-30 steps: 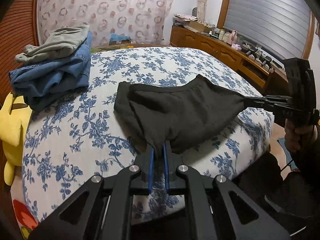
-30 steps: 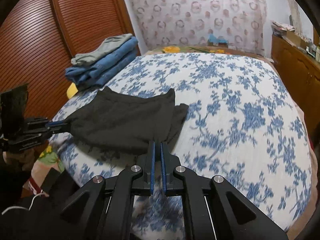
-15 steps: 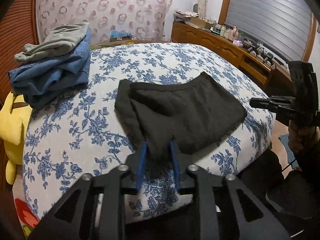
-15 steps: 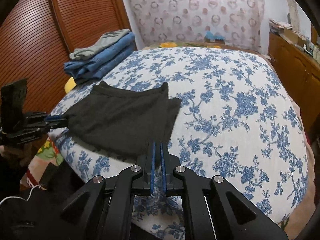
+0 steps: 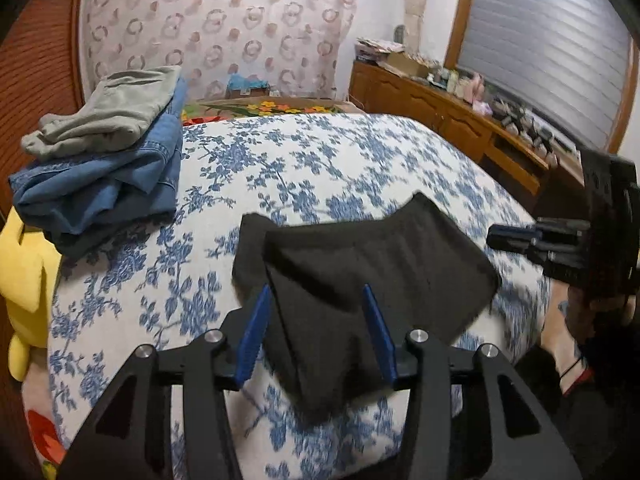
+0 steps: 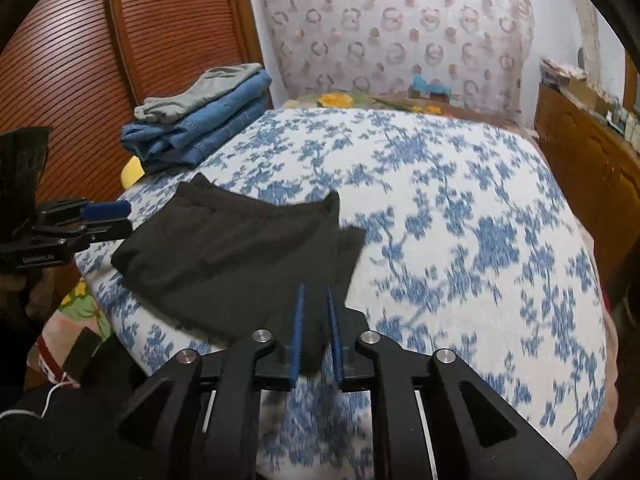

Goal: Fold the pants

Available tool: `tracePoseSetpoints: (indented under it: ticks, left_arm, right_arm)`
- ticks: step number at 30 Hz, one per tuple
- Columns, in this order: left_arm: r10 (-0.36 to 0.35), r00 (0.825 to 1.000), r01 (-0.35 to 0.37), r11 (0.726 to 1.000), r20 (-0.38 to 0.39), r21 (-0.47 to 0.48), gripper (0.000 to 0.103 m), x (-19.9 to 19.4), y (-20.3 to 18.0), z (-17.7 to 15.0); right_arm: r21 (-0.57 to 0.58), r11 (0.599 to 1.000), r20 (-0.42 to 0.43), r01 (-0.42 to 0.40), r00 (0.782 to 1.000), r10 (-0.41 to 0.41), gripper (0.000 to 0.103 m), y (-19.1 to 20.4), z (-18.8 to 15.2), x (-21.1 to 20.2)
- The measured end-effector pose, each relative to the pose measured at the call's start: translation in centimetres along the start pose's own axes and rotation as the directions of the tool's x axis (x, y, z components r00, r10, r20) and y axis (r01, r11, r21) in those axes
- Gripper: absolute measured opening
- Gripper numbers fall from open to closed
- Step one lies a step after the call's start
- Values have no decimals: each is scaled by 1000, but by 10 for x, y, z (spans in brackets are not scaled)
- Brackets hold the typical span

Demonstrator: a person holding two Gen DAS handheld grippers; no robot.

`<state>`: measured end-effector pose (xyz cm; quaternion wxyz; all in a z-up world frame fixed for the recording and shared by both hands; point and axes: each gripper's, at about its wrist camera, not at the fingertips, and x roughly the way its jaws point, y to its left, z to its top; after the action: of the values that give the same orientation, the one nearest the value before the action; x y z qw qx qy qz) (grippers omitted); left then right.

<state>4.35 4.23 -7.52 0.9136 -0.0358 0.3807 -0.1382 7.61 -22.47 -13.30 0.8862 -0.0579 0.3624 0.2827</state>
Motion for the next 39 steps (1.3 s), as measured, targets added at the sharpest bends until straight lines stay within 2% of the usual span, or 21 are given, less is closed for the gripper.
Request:
tracePoseSetpoints:
  ticks: [1, 3, 4, 11, 16, 19, 26, 32, 35, 39]
  left_arm:
    - [-5, 1000, 5, 1000, 5, -5, 46, 2, 1, 2]
    - [0, 1000, 0, 1000, 11, -7, 46, 6, 2, 7]
    - [3, 1000, -3, 1000, 15, -6, 46, 8, 3, 8]
    - [16, 1000, -16, 1000, 7, -5, 46, 21, 6, 15]
    - [26, 1000, -26, 1000, -3, -3, 46, 32, 9, 15]
    - [24, 1000, -24, 1000, -18, -7, 46, 41, 13, 16]
    - [35, 999, -35, 999, -10, 10, 26, 49, 11, 22]
    - [32, 999, -33, 999, 21, 18, 18, 45, 10, 29]
    - [28, 999, -29, 999, 38, 15, 18, 43, 10, 35]
    - [36, 999, -37, 999, 40, 27, 18, 41, 7, 36]
  right_arm:
    - [-4, 1000, 1, 1, 1000, -1, 15, 1, 3, 3]
    - [-14, 1000, 4, 7, 1000, -7, 28, 3, 11, 11]
    - [-18, 1000, 4, 9, 1000, -9, 30, 3, 14, 14]
    - [-21, 1000, -1, -11, 1000, 11, 30, -3, 41, 41]
    - [-7, 1000, -52, 18, 998, -18, 30, -14, 51, 65]
    - [29, 1000, -72, 1, 997, 1, 30, -22, 53, 75]
    - [70, 997, -93, -38, 995, 44, 30, -28, 51, 84]
    - [23, 998, -80, -56, 995, 57, 7, -22, 52, 79]
    - [28, 999, -35, -33, 999, 34, 6, -23, 52, 71]
    - [27, 999, -29, -18, 999, 19, 6, -22, 50, 71]
